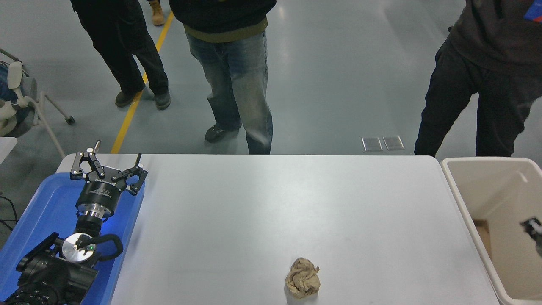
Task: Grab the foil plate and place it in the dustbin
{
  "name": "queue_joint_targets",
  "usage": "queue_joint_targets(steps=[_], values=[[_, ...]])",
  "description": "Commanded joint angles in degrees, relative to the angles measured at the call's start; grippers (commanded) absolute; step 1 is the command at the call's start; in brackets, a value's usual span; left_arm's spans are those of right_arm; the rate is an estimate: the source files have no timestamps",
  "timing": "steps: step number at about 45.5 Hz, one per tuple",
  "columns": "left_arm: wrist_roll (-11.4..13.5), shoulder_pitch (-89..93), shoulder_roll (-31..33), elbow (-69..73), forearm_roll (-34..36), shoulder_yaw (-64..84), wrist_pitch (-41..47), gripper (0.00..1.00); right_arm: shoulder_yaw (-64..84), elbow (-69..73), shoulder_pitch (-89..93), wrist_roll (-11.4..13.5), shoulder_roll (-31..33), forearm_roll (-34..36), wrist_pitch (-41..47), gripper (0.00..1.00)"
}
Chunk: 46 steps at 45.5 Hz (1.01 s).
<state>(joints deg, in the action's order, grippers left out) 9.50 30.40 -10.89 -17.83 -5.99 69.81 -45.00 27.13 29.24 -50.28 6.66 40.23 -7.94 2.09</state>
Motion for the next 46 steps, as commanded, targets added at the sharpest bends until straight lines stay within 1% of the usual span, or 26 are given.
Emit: queue_joint_targets(steps=[1, 4, 8, 12, 18, 24, 25, 26, 31, 38, 46], values=[[0.0, 0.0, 0.0, 0.0, 0.0, 0.0, 0.0, 0.99, 20.5, 20.0, -24.1, -0.2, 7.0, -5.5, 1.0, 1.00], [-0.1, 0.0, 0.0, 0.0, 0.0, 0.0, 0.0, 0.99, 26.6, 26.1, -31.2, -0.2, 6.9, -9.8, 2.1, 1.00], [-0.1, 0.0, 0.0, 0.0, 0.0, 0.0, 0.0, 0.99, 31.9, 33.8, -39.3, -0.2, 6.1, -12.9, 2.8, 1.00], [-0.1, 0.0, 0.0, 0.0, 0.0, 0.0, 0.0, 0.99, 34.8, 40.5, -45.8, -0.2, 5.1, -13.2, 6.5, 1.00], [-0.1, -0.1, 0.0, 0.0, 0.0, 0.0, 0.0, 0.99, 38.2, 47.6, -54.0, -0.1, 2.8, -13.3, 16.3, 1.00], [0.0, -0.1, 0.0, 0.0, 0.0, 0.0, 0.0, 0.99, 41.6, 54.4, -61.9, 0.0, -2.0, -12.9, 24.4, 1.00], [0.0, -0.1, 0.0, 0.0, 0.0, 0.0, 0.0, 0.99, 42.3, 55.8, -64.0, -0.1, -4.6, -12.5, 26.1, 1.00], [0.0, -0.1, 0.0, 0.0, 0.0, 0.0, 0.0, 0.99, 42.4, 56.4, -64.9, -0.1, -5.8, -12.3, 26.8, 1.00], [0.0, -0.1, 0.0, 0.1, 0.0, 0.0, 0.0, 0.99, 42.5, 57.5, -68.3, -0.1, -11.6, -11.1, 30.0, 1.00], [0.0, -0.1, 0.0, 0.0, 0.0, 0.0, 0.0, 0.99, 41.3, 57.5, -72.8, -0.1, -18.5, -6.7, 36.3, 1.00], [0.0, -0.1, 0.0, 0.0, 0.0, 0.0, 0.0, 0.99, 40.2, 57.4, -74.6, -0.1, -24.1, -3.6, 37.7, 1.00]])
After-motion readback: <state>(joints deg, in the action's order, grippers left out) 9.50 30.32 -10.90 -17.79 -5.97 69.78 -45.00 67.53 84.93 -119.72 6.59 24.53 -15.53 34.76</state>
